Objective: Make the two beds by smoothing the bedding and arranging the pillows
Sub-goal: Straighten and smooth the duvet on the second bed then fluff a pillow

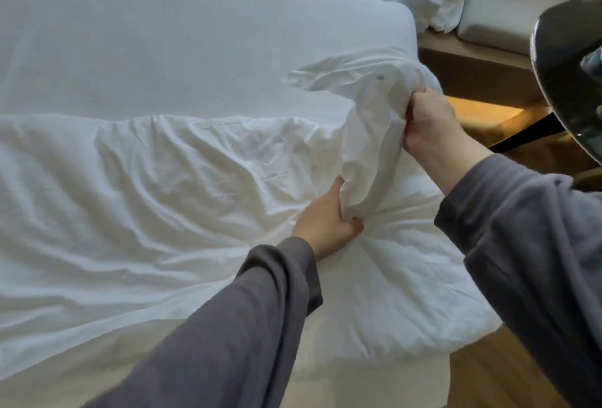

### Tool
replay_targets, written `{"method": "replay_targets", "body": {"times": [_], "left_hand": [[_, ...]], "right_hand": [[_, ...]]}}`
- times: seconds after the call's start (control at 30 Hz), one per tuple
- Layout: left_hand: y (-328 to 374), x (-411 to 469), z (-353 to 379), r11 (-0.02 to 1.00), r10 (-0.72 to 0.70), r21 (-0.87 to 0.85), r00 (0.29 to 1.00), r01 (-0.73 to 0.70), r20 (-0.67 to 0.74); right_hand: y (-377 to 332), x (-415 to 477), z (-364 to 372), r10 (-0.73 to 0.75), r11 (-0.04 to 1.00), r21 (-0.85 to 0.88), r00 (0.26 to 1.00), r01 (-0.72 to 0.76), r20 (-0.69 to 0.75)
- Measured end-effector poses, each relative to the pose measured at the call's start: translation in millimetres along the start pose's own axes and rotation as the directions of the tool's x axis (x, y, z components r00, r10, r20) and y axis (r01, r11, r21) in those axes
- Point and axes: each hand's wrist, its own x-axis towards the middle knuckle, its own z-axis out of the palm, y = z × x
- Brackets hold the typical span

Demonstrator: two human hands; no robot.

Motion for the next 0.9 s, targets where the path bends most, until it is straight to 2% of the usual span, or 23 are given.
{"method": "replay_targets", "body": {"times": [0.07, 0.17, 0.3, 0.43, 0.57, 0.63, 0.73, 0.9], "left_hand": [[27, -12, -18, 0.982, 0.086, 0.165, 0.996, -0.091, 0.036], [70, -41, -34, 0.883, 0.243, 0.376, 0.959, -0.281, 0.147], [80, -77, -16, 0.749, 0.324, 0.454, 0.864, -0.483, 0.385], [34, -105, 20, 0.668, 0.155, 0.541, 0.806, -0.512, 0.571], [-27, -121, 41, 0.609, -0.116, 0.673, 0.792, -0.420, 0.600], [-56, -125, 45, 0.548, -0.203, 0.740, 0.796, -0.390, 0.570], [-85, -126, 45, 0.445, -0.231, 0.826, 0.846, -0.346, 0.480], [-99, -117, 50, 0.353, -0.244, 0.889, 0.889, -0.291, 0.388]], "right_hand": [[-28, -16, -14, -0.020, 0.996, 0.090, 1.000, 0.022, -0.020], [-52, -61, -59, -0.019, 0.976, 0.213, 0.991, 0.048, -0.136], [-27, -140, -134, 0.101, 0.964, 0.266, 0.954, -0.023, -0.283], [48, -178, -184, 0.327, 0.916, 0.374, 0.811, -0.146, -0.485], [120, -183, -209, 0.476, 0.879, 0.287, 0.656, -0.382, -0.586], [139, -182, -213, 0.552, 0.831, 0.299, 0.634, -0.469, -0.541], [154, -177, -226, 0.612, 0.782, 0.294, 0.587, -0.549, -0.531], [165, -147, -247, 0.557, 0.803, 0.212, 0.576, -0.557, -0.598]]}}
